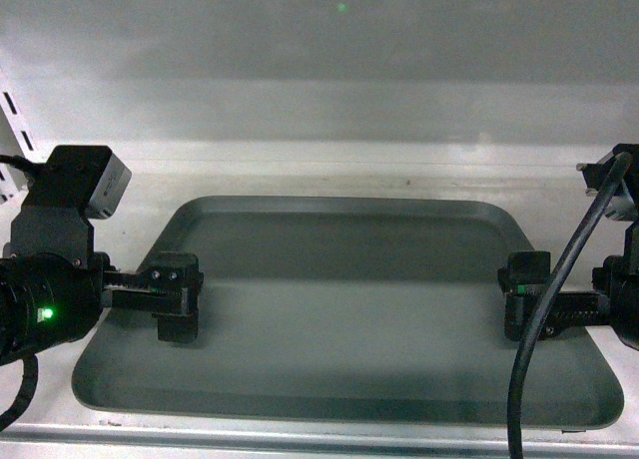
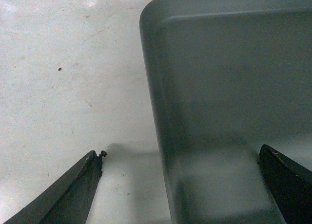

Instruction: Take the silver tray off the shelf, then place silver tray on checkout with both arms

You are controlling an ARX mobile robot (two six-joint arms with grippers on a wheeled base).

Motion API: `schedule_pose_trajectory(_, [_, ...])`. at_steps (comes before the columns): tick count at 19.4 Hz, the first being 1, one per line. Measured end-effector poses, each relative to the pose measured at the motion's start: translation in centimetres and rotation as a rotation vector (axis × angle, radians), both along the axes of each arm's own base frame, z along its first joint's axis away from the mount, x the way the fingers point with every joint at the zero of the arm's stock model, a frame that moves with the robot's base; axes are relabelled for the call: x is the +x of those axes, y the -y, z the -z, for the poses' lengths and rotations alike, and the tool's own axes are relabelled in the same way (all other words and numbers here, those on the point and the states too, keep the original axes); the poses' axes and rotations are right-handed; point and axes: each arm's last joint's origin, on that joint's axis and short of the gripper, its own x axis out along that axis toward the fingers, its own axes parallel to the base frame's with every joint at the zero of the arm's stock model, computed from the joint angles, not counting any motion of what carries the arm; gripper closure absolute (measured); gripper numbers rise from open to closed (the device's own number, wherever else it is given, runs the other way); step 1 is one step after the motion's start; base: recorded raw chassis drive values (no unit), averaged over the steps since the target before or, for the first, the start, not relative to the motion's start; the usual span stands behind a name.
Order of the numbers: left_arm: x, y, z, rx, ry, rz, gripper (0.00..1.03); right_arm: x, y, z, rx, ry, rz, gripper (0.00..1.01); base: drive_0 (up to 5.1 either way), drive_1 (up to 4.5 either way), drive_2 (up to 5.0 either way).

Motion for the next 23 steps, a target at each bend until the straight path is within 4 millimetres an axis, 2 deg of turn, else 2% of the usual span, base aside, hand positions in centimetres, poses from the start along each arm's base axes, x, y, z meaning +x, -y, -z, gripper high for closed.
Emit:
schedule_pose_trajectory(12, [-0.17,0.09,0.13,0.000,0.004,-0.002,0.05,-0.02,-0.01,0.32,-0.025,-0.006,0.002,0.03,0.0,0.00,0.0])
schedule_pose_trajectory(14, [-0.31,0.21,0.18,0.006,0.012,-0.001,0.18,-0.02,-0.10,0.29,-0.034,0.000,0.016,0.04,0.0,0.00,0.0])
schedule_pose_trajectory(23, [-0.72,0.30,0.26,0.037,0.032,0.004,0.89,-0.12,-0.56,0.21,-0.051,0.006,0.016,0.77,0.0,0.00,0.0])
